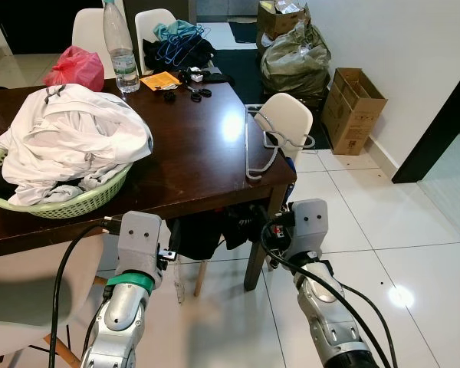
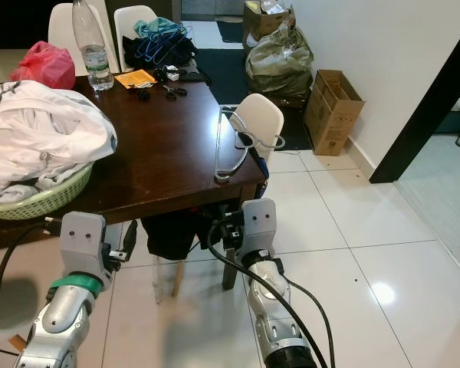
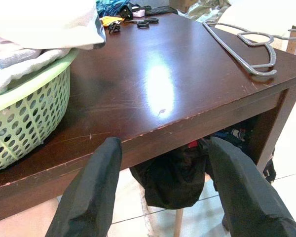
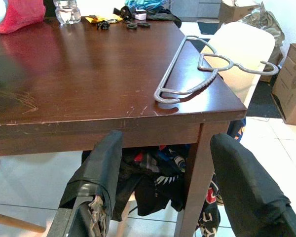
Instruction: Hang hanger
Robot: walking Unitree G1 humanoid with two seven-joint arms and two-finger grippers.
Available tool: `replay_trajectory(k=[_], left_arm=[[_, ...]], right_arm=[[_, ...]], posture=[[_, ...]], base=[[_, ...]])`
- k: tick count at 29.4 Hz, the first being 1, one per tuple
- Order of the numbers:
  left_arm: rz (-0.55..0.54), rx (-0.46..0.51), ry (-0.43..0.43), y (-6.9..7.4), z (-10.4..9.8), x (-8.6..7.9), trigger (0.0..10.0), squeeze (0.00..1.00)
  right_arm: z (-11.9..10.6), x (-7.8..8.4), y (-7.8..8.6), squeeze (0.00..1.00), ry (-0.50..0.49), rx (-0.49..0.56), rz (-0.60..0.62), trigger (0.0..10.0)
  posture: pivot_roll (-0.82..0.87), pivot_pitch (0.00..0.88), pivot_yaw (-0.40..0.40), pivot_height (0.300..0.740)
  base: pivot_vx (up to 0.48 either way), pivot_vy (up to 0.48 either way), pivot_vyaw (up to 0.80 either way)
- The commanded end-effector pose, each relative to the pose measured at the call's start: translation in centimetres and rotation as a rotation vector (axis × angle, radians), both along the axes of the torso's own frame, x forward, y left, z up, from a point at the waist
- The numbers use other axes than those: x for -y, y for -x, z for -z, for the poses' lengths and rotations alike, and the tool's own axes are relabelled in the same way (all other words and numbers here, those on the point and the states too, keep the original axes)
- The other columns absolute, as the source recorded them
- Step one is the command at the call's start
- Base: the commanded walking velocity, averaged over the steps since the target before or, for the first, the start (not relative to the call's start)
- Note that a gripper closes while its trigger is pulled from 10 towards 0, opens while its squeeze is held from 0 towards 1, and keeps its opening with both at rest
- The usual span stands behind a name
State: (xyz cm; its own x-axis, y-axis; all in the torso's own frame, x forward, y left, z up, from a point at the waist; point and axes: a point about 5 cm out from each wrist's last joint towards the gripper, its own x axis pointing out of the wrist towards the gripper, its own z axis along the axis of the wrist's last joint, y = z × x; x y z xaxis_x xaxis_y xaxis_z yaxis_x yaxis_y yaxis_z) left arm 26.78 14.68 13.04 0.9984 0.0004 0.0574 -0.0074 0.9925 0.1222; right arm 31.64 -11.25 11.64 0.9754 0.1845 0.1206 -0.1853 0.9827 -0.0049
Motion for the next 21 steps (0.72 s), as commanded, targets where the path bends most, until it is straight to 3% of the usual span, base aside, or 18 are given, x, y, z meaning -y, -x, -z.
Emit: replay_trajectory(k=[1, 21], left_arm=[[0.0, -0.019, -0.003, 0.25, 0.52, -0.09, 10.0, 0.0], [-0.001, -0.023, -0.009, 0.29, 0.6, -0.17, 10.0, 0.0]], right_arm=[[0.69, 0.0, 0.24, 0.0, -0.002, -0.027, -0.001, 10.0], [0.61, -0.14, 0.23, 0.0, -0.006, -0.025, -0.003, 10.0]], posture=[[0.02, 0.019, 0.035, 0.74], [0.03, 0.023, 0.038, 0.74]], base=[[0.0, 0.0, 0.0], [0.0, 0.0, 0.0]])
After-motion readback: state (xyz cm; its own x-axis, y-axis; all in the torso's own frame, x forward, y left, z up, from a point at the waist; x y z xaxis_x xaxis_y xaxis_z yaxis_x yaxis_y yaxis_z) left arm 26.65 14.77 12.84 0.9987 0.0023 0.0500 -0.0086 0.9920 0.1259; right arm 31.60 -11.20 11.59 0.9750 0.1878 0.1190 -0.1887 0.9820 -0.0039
